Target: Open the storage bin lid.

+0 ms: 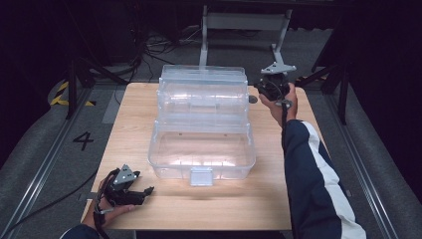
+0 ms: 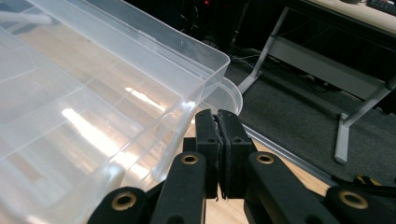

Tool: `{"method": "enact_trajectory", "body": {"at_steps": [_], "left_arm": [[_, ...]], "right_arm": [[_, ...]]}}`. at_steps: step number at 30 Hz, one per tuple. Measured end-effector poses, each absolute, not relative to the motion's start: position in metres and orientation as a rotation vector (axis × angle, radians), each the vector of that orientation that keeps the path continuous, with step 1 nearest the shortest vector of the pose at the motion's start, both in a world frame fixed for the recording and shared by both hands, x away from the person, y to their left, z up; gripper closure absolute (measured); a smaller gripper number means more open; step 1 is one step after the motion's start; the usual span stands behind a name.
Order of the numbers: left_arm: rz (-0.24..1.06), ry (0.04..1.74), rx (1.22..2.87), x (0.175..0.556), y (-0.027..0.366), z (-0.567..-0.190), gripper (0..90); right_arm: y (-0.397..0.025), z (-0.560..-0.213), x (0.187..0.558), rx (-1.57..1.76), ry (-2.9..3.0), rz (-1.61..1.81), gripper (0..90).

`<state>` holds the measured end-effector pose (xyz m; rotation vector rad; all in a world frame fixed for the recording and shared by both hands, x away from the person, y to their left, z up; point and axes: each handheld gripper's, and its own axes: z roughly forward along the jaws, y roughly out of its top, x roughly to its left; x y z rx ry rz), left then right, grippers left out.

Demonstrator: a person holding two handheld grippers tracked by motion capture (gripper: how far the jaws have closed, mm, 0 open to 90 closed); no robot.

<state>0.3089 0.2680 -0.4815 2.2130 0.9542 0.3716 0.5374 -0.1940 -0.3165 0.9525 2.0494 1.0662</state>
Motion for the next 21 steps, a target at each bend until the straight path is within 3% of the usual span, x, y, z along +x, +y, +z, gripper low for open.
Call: {"method": "enact_trajectory", "body": {"at_steps": [21], "left_arm": [[0.372,0.959,2.21,0.309,0.267,-0.482,22.2]], "right_arm": [[-0.212,-0.315,0.499,0.843,2.18,1.002,81.5]]}}
